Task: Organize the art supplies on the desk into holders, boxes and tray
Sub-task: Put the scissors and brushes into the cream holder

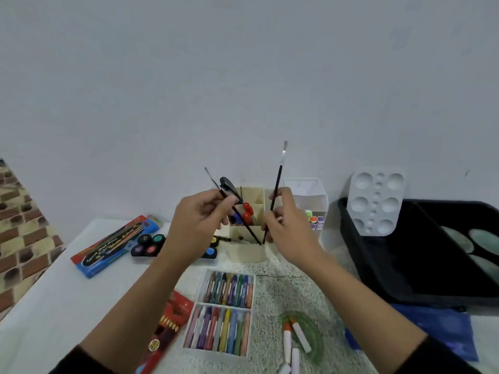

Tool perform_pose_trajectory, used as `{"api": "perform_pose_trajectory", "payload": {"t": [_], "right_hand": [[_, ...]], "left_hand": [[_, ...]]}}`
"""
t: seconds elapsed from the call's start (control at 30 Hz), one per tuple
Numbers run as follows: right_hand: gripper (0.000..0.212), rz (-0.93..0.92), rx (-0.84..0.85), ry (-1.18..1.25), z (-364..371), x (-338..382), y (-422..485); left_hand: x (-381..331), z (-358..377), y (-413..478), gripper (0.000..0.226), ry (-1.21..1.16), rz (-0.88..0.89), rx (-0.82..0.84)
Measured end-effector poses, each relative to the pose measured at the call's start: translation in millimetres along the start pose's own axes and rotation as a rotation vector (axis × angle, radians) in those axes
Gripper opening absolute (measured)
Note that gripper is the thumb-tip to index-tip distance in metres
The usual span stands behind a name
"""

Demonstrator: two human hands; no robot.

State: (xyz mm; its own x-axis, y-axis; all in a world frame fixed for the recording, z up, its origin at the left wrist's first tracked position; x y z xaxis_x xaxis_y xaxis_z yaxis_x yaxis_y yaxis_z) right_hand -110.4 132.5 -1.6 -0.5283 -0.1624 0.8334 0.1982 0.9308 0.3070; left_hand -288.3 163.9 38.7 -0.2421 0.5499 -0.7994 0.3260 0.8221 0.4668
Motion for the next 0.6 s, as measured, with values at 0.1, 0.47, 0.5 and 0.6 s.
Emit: {"api": "perform_pose_trajectory", "payload": {"t": [0.1, 0.47, 0.5, 0.6], "right_hand": [[0.009, -0.051, -0.095, -0.043, 1.2, 14.7, 29.9], [0.032, 0.206, -0.168, -0.123, 25.0, -29.6, 102.2], [0.033, 0.224, -0.164, -0.132, 28.1, -36.7, 105.3], [0.030, 0.238, -0.163, -0.068, 38.9, -53.6, 111.7]], "left_hand": [[2.4, -1.2, 36.0, 0.018, -0.021, 0.023, -0.048], [61.6, 45.3, 118.9, 0.023, 0.395, 0.130, 0.152], [64.4, 47.4, 122.2, 0.024, 0.399, 0.129, 0.159], [64.9, 48.5, 128.0, 0.026, 0.368, 0.139, 0.153]]}}
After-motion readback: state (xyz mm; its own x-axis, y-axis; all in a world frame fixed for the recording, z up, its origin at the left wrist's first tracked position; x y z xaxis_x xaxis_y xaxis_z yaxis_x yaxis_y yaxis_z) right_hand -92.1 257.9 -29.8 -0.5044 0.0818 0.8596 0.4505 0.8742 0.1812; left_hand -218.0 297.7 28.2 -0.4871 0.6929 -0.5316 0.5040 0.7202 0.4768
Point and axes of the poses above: each hand's wrist, its own y-axis towards the middle knuckle, its own z-axis out of the palm, x = y × z, the point moved 9 cm from there along y, towards the middle knuckle, and after that the axes turned 5 degrees about y, right-handed, at the moved point
